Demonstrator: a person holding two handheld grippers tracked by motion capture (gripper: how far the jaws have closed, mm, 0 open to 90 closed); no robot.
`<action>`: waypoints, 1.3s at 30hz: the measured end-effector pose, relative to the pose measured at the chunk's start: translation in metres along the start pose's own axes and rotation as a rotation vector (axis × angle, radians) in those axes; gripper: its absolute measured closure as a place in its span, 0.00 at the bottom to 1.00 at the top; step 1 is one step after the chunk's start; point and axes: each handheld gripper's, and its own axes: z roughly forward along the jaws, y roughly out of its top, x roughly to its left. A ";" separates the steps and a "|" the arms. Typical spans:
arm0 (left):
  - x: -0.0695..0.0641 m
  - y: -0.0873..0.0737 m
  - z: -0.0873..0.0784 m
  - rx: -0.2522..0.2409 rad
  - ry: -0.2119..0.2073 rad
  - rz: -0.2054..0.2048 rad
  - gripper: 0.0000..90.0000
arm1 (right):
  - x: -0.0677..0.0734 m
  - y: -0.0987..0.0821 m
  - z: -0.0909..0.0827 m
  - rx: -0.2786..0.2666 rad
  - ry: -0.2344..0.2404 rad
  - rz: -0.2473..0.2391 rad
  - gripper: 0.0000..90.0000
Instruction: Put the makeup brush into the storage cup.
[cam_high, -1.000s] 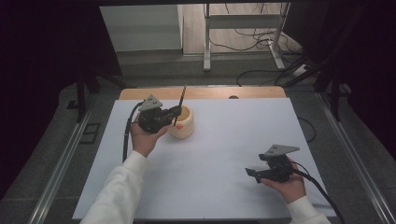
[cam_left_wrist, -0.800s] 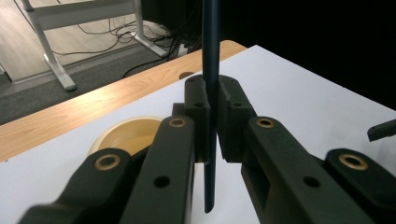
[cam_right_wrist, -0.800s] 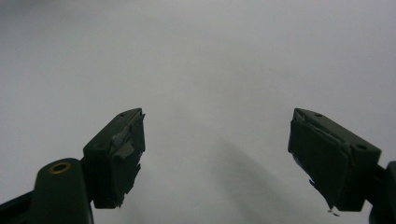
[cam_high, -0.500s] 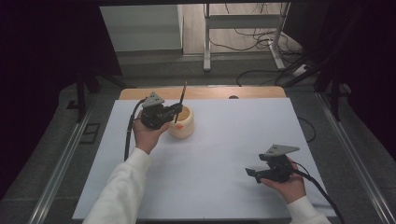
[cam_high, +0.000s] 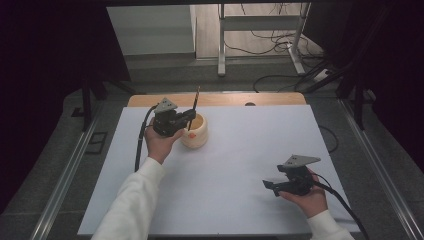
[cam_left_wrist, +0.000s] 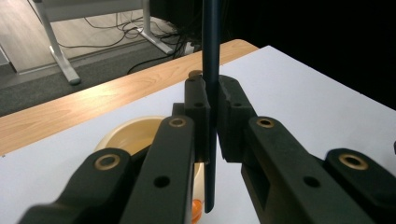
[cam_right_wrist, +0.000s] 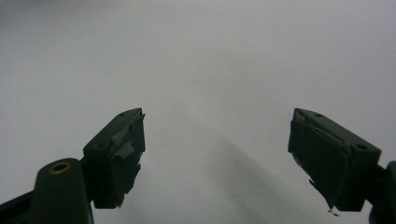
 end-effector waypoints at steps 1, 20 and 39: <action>0.000 0.000 0.002 0.005 0.002 0.001 0.93 | 0.000 0.000 0.000 0.002 0.001 -0.001 0.22; 0.014 0.003 0.020 0.015 0.024 -0.041 0.93 | 0.000 -0.001 0.002 0.010 0.002 -0.003 0.22; 0.029 0.001 0.038 0.041 0.060 -0.051 0.93 | 0.001 -0.002 0.004 0.019 -0.004 -0.010 0.22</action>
